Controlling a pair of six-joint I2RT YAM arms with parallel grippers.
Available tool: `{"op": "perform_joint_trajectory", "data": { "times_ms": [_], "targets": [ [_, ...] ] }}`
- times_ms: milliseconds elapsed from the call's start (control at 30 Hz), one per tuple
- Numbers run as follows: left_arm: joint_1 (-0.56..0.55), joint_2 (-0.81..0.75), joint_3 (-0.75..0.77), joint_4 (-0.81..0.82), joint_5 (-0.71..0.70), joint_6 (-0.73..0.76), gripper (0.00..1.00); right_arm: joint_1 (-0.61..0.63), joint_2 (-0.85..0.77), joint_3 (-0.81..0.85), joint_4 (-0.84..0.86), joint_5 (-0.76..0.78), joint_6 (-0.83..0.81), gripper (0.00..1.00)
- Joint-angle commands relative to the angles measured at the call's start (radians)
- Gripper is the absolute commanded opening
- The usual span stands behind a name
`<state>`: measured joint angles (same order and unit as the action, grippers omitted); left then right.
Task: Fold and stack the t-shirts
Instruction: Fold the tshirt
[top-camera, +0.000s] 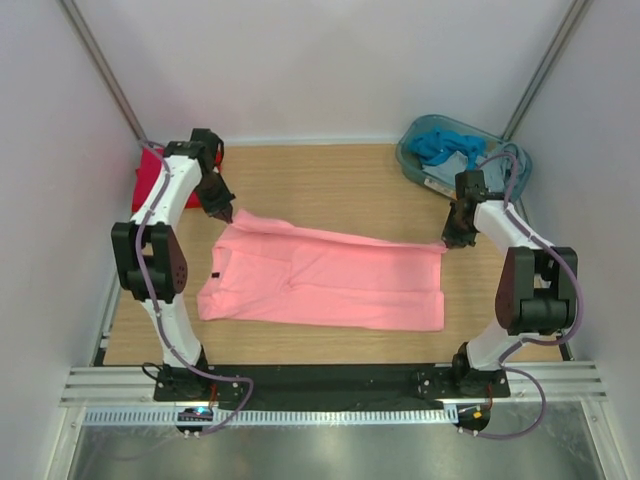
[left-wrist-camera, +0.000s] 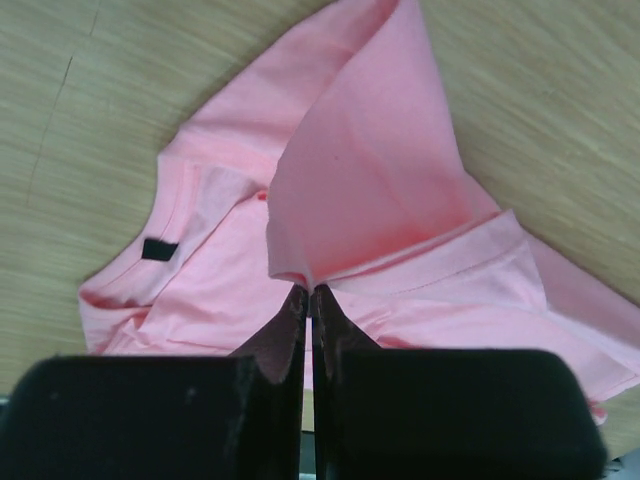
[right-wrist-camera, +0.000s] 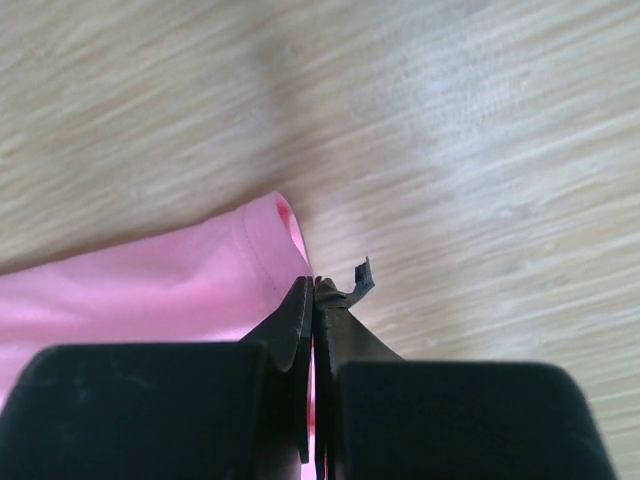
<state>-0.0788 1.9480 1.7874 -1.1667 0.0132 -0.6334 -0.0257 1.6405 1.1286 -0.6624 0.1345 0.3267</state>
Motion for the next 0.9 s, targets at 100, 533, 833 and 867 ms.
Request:
{"op": "perform_joint_trajectory", "data": {
  "times_ms": [100, 533, 833, 867],
  "targets": [
    [0.004, -0.112, -0.112, -0.021, 0.03, 0.047, 0.0, 0.006, -0.108, -0.067, -0.063, -0.01, 0.057, 0.01],
    [0.004, -0.189, -0.249, -0.082, -0.039, 0.095, 0.0, 0.023, -0.192, -0.191, -0.126, -0.026, 0.106, 0.01],
    [0.004, -0.19, -0.305, -0.091, -0.05, 0.107, 0.0, 0.023, -0.234, -0.242, -0.169, -0.012, 0.159, 0.01],
    [0.004, -0.187, -0.309, -0.093, -0.045, 0.107, 0.0, 0.023, -0.229, -0.242, -0.175, -0.003, 0.169, 0.01]
  ]
}}
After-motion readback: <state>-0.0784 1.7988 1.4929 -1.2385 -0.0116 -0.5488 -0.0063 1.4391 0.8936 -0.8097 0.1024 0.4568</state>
